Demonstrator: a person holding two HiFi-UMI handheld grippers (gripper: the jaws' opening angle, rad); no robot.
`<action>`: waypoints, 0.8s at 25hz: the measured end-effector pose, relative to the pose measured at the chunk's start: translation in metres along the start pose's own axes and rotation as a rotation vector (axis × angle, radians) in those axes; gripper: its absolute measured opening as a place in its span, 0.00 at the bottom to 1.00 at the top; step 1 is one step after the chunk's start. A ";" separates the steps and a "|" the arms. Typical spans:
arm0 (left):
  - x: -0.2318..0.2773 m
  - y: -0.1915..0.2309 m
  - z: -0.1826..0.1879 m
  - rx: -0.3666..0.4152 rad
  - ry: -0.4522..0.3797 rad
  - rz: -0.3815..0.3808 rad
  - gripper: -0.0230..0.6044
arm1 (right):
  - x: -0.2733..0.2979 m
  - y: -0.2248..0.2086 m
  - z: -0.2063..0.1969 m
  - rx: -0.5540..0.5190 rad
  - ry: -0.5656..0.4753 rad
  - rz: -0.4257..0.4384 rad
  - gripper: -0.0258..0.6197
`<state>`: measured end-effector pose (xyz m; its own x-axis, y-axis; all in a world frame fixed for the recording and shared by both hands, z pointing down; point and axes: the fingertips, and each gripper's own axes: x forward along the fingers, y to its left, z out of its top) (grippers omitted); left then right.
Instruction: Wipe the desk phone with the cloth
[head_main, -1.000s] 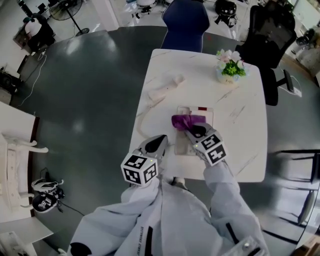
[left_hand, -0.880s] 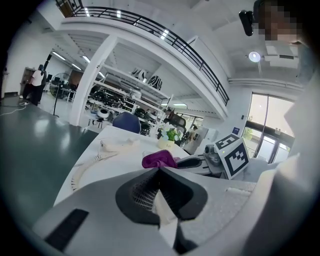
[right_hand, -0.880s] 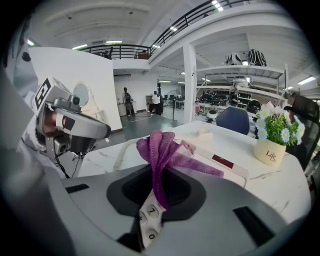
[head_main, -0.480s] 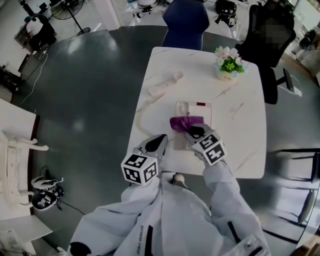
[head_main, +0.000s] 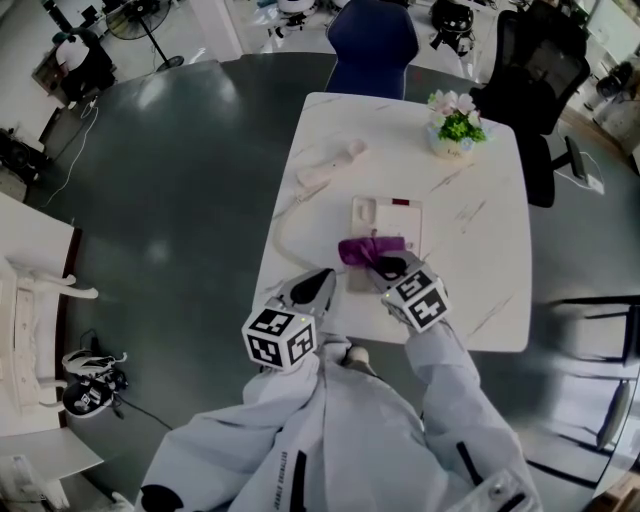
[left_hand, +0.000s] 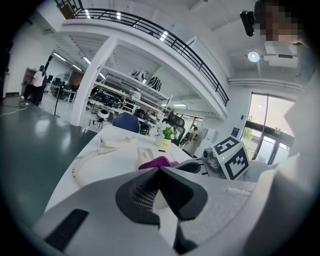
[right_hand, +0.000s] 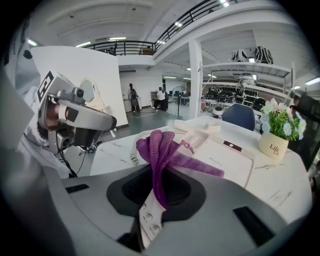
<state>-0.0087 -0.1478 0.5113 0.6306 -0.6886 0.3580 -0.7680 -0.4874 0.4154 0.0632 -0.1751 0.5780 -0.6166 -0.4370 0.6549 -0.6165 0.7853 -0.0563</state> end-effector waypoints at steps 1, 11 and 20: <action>-0.001 -0.002 -0.001 -0.001 -0.001 0.000 0.03 | -0.001 0.001 -0.002 -0.002 0.004 0.002 0.10; -0.008 -0.010 -0.005 0.000 -0.015 0.010 0.03 | -0.004 0.016 -0.014 -0.014 0.019 0.029 0.10; -0.012 -0.018 -0.006 0.005 -0.023 0.015 0.03 | -0.009 0.026 -0.021 -0.016 0.021 0.048 0.10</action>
<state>-0.0018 -0.1271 0.5044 0.6161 -0.7080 0.3451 -0.7781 -0.4794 0.4058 0.0629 -0.1418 0.5868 -0.6348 -0.3892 0.6675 -0.5784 0.8122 -0.0764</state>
